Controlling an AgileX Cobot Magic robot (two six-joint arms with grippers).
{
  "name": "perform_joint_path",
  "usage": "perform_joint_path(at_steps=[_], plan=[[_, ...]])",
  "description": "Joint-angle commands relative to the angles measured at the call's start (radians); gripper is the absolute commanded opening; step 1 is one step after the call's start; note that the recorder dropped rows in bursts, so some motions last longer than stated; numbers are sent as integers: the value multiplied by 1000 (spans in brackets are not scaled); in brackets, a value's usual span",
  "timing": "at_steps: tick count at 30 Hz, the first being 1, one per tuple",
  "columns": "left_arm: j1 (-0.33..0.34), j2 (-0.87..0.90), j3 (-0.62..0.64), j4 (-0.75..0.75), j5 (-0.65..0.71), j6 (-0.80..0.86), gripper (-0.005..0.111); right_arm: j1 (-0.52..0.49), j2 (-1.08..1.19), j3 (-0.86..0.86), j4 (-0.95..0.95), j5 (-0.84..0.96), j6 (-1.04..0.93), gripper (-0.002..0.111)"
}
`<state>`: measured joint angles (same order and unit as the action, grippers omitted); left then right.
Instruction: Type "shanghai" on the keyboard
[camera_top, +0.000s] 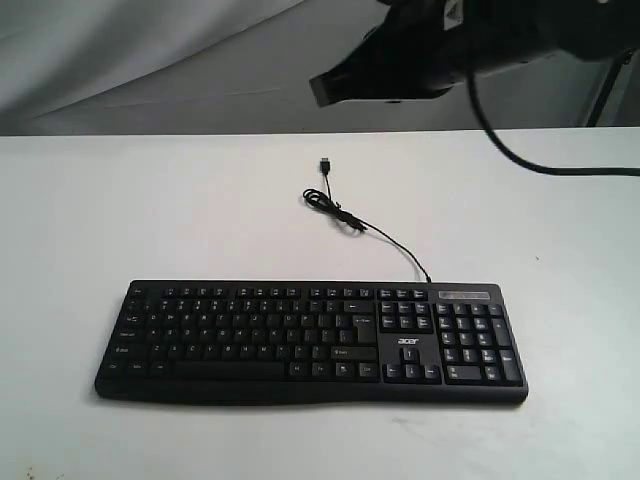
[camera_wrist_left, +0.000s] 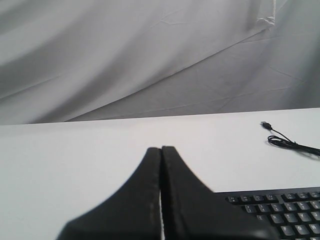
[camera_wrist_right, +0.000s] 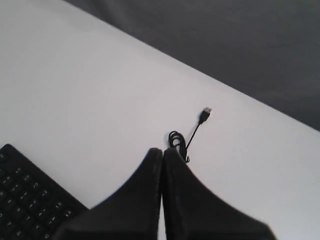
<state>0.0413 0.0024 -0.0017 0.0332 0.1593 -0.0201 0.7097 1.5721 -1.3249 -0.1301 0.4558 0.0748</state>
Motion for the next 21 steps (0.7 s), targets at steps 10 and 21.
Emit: perform_joint_path(at_steps=[10, 21], plan=[[-6, -2, 2, 0, -6, -3, 0, -318, -400, 406, -36, -171, 68, 0], [-6, -2, 2, 0, -6, -3, 0, -732, -974, 905, -18, -299, 84, 0]])
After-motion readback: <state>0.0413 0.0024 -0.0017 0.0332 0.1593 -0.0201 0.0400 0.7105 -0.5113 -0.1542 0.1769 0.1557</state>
